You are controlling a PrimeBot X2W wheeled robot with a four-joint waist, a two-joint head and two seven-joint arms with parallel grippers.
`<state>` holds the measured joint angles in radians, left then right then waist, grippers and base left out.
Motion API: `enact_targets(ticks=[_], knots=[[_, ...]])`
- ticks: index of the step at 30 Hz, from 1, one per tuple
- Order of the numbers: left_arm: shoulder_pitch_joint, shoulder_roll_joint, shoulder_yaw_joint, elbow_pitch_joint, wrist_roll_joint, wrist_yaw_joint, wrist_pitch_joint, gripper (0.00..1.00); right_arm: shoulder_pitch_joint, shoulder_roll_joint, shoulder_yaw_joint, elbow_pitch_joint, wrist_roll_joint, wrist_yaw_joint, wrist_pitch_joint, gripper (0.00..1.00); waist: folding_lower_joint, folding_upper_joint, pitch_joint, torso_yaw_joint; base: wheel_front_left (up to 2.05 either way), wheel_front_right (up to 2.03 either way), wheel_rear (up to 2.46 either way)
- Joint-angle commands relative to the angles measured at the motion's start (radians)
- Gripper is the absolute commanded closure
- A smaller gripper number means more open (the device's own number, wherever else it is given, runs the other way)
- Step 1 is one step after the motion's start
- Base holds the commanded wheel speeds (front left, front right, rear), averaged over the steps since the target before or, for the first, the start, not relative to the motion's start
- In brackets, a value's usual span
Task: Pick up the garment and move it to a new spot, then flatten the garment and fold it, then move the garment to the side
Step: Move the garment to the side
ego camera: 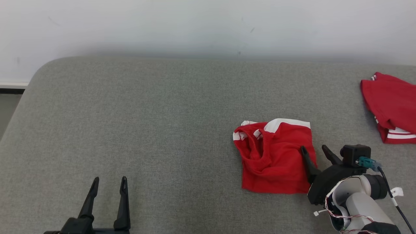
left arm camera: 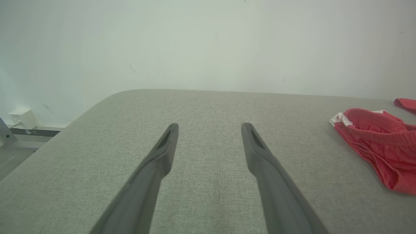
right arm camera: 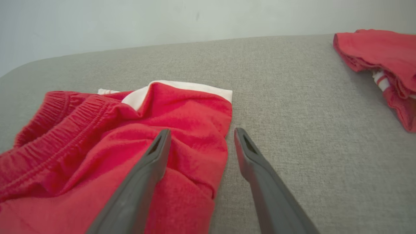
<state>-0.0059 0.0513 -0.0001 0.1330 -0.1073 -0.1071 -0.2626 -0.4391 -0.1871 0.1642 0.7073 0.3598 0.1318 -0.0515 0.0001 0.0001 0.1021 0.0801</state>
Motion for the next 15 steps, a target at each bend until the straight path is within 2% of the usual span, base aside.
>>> enact_targets(ticks=[1, 14, 15], knots=[[-0.014, -0.001, 0.001, 0.002, -0.002, -0.004, -0.003, 0.0, -0.017, 0.008, -0.001, 0.03, 0.003, -0.003, 0.0, 0.0, -0.0001, -0.0001, 0.009, 0.007, 0.0, 0.0, 0.0], [-0.03, -0.001, 0.022, 0.011, 0.009, -0.007, -0.003, 0.0, -0.108, 0.059, 0.001, 0.307, 0.031, -0.003, 0.0, 0.0, -0.0001, -0.0001, 0.017, 0.008, 0.0, 0.0, 0.0], [-0.031, -0.001, 0.022, 0.011, 0.008, -0.007, -0.003, 0.0, -0.113, 0.065, 0.004, 0.316, 0.043, -0.003, 0.0, 0.4, -0.0001, -0.0001, 0.018, 0.008, 0.0, 0.0, 0.0]])
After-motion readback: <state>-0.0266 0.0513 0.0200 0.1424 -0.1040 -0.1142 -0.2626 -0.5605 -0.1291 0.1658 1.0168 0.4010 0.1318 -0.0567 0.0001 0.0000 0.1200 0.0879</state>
